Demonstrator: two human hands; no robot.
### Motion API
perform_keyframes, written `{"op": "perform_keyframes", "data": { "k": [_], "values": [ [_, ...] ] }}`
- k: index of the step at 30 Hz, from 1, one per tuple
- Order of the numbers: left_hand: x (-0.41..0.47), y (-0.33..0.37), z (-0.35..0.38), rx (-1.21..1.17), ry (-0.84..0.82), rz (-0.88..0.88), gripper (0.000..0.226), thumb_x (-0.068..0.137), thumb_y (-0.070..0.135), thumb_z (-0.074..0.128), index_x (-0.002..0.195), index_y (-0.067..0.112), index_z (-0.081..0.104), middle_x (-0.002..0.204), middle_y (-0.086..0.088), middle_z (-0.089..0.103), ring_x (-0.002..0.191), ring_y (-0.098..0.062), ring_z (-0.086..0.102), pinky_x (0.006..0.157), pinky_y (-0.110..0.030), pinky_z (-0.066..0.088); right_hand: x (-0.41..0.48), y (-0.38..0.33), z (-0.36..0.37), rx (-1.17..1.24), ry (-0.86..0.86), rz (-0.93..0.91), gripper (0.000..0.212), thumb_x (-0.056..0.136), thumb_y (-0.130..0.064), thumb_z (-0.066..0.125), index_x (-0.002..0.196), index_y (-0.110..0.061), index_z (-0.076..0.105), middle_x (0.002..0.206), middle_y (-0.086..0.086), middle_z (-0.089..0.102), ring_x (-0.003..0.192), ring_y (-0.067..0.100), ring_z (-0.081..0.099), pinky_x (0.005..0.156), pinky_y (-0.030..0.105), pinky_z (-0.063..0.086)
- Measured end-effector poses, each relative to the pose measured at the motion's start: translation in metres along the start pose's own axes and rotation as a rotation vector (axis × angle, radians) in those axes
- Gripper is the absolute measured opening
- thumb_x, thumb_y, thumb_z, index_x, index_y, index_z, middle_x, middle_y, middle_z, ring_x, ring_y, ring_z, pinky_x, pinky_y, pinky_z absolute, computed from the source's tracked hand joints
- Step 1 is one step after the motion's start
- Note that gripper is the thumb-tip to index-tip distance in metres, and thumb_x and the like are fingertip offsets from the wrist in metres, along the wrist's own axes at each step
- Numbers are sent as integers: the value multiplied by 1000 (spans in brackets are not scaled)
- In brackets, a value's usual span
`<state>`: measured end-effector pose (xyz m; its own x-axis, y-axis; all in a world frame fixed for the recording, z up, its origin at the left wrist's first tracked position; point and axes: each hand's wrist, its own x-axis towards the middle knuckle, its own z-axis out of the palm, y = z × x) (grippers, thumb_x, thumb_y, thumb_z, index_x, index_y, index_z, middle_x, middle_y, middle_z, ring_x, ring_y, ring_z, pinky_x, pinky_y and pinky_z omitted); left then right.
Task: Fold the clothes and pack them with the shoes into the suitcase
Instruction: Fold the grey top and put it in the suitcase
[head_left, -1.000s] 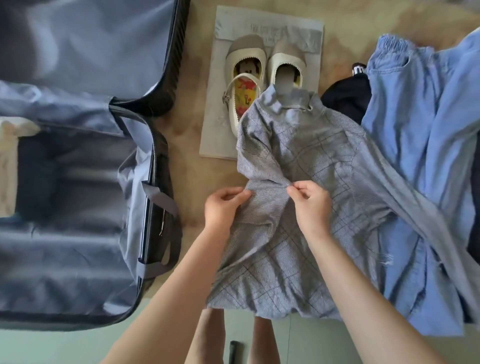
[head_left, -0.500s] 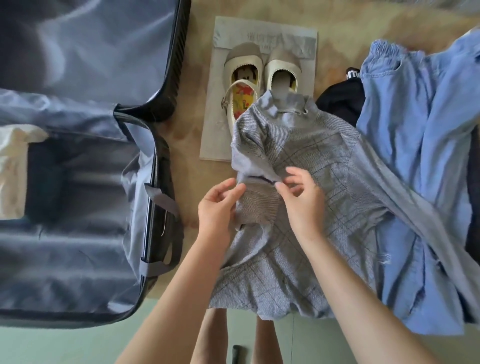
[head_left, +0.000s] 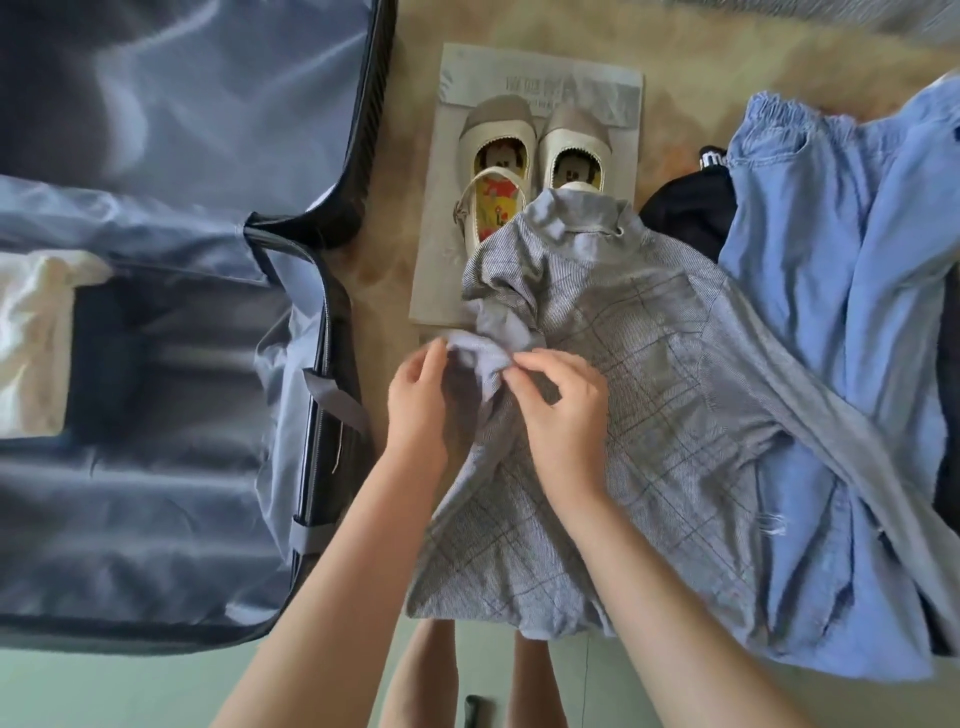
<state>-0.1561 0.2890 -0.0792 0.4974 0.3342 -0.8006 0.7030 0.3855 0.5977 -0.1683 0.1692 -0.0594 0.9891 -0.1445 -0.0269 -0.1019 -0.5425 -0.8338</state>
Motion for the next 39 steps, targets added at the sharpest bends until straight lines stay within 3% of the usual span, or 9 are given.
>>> {"op": "perform_keyframes", "data": {
  "k": [2,7,12,17,23,30,34,36,39],
  "values": [
    [-3,-6,-2,42,5,-179,52,93,42,56,127,3,54,131,-19,56,120,-35,55,94,-46,46,-4,3,0,5,-74,-25,10,81,-19,70,88,-13,74,92,-6,71,95,9,60,101,44,39],
    [-2,2,-1,-232,-216,-455,40,95,48,47,95,11,64,112,-10,67,96,-24,62,99,-44,43,-19,20,-3,-23,-225,2,5,81,-19,73,86,-17,74,98,-9,71,105,1,57,112,38,29],
    [-2,22,-2,-285,-12,-9,17,90,12,63,106,13,66,97,-8,70,85,-16,67,82,-28,55,-32,25,-1,11,-285,37,20,83,-20,72,102,-18,73,114,-9,68,111,-2,53,104,49,39],
    [-42,42,-7,78,160,511,15,89,16,64,93,30,68,78,7,66,70,-1,60,66,-14,47,-35,16,8,84,-289,119,31,84,-35,65,111,-22,72,119,-14,66,112,-2,55,103,48,40],
    [-43,45,-7,252,240,866,14,91,21,62,103,26,68,88,3,65,75,-10,55,71,-24,46,-31,8,13,128,-304,217,32,88,-24,64,120,-26,66,129,-16,60,121,-1,50,110,42,35],
    [-7,-16,-23,578,-32,526,24,85,7,67,100,26,69,88,12,69,82,3,63,75,-9,48,-17,15,8,153,-199,330,36,92,-16,61,127,-23,60,127,-13,60,118,-4,52,106,26,39],
    [-9,-34,-28,662,-100,545,35,87,-4,56,108,21,71,104,8,70,91,6,60,89,-14,47,7,7,11,108,-295,197,36,94,-18,58,129,-22,59,128,-12,59,118,-1,52,103,19,39],
    [-10,-34,-30,572,27,593,37,89,-7,51,110,19,65,106,6,67,98,-1,60,89,-22,50,17,7,19,78,-384,143,37,92,-15,60,129,-19,59,128,-11,58,120,3,51,103,19,38],
    [-10,-25,-27,190,97,424,30,95,-8,42,113,16,44,111,1,57,100,-11,64,78,-28,57,21,15,33,-162,-484,57,34,88,-15,65,121,-24,65,118,-7,64,106,13,56,91,25,44]
  ]
}}
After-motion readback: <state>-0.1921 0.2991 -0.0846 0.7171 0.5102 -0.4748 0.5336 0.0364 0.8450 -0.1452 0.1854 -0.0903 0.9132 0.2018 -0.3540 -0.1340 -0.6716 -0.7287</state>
